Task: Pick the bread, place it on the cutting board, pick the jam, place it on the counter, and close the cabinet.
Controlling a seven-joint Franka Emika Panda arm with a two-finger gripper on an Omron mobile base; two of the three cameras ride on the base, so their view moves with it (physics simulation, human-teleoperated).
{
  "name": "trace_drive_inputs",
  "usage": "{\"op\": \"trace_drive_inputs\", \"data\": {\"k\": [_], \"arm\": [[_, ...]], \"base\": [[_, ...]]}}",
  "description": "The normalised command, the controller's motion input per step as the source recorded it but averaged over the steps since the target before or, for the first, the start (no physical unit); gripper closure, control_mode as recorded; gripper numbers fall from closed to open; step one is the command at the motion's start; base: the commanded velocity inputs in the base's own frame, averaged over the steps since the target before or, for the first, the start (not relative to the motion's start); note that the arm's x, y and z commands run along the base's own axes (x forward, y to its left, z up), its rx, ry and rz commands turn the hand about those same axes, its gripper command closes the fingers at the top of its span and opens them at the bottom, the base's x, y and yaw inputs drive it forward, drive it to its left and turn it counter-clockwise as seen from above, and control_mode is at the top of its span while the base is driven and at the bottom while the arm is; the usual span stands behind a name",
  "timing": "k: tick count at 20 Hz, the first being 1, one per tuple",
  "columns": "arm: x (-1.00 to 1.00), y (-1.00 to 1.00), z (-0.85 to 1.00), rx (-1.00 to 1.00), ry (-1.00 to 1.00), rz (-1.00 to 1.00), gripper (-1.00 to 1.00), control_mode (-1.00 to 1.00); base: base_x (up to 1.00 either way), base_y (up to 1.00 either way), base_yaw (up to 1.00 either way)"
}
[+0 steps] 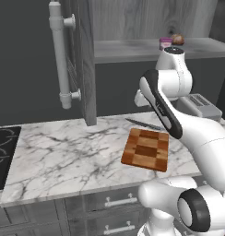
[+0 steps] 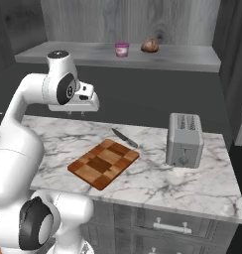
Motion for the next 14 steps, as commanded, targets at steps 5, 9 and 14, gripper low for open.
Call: {"op": "trace_drive_inputs", "data": {"k": [5, 9, 14], "arm": [[0.00, -0.01, 0.01, 0.00, -0.04, 0.00, -1.00, -1.00], [0.00, -0.02, 0.13, 0.00, -0.07, 0.00, -1.00, -1.00], [0.00, 0.00, 0.14, 0.00, -0.06, 0.00, -1.00, -1.00]], "base": [[0.00, 0.00, 0.00], [0.00, 0.00, 0.00], [0.00, 0.00, 0.00]]}}
